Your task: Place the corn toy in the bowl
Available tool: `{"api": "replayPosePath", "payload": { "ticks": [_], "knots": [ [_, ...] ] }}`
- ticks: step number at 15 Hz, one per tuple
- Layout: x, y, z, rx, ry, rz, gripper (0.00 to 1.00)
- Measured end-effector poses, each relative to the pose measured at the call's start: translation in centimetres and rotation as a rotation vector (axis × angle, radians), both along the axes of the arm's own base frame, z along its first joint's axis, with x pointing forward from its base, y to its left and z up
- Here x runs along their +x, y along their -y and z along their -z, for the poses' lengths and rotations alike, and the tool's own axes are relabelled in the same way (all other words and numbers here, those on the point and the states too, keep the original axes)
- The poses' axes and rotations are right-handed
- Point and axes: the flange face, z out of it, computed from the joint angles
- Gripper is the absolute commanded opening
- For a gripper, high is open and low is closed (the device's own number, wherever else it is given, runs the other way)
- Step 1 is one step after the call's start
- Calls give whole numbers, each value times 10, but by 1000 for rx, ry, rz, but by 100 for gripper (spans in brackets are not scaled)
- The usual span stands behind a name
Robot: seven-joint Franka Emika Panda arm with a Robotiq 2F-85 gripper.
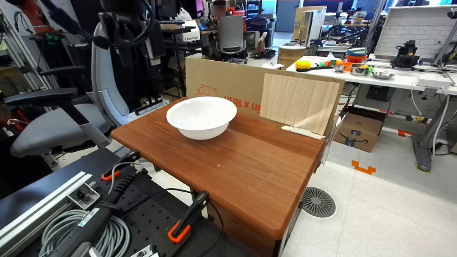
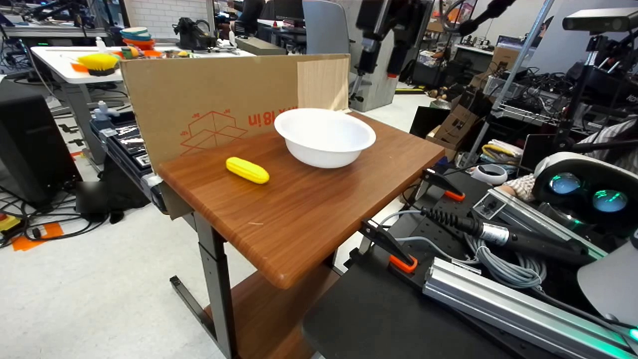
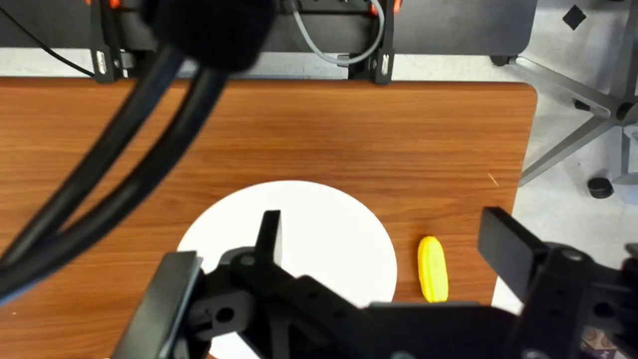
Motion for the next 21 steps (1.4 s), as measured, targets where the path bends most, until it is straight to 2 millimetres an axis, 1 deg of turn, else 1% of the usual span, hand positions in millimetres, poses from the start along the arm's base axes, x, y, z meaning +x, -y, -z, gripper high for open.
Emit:
{"api": "replayPosePath", "payload": {
  "ticks": [1,3,6,8,10,13,16,18,21],
  "knots": [
    [24,-15,14,-4,-6,-8,100],
    [52,-33,28,-6,-7,-9,100],
    [95,-66,47,-7,1,2,100],
    [120,-86,54,-9,16,11,100],
    [140,-107,55,-12,31,11,100],
    [160,-134,63,-21,44,14,100],
    [169,-152,82,-20,24,22,100],
    [172,-155,100,-25,-2,35,100],
    [175,-148,126,-37,-38,61,100]
  ]
}}
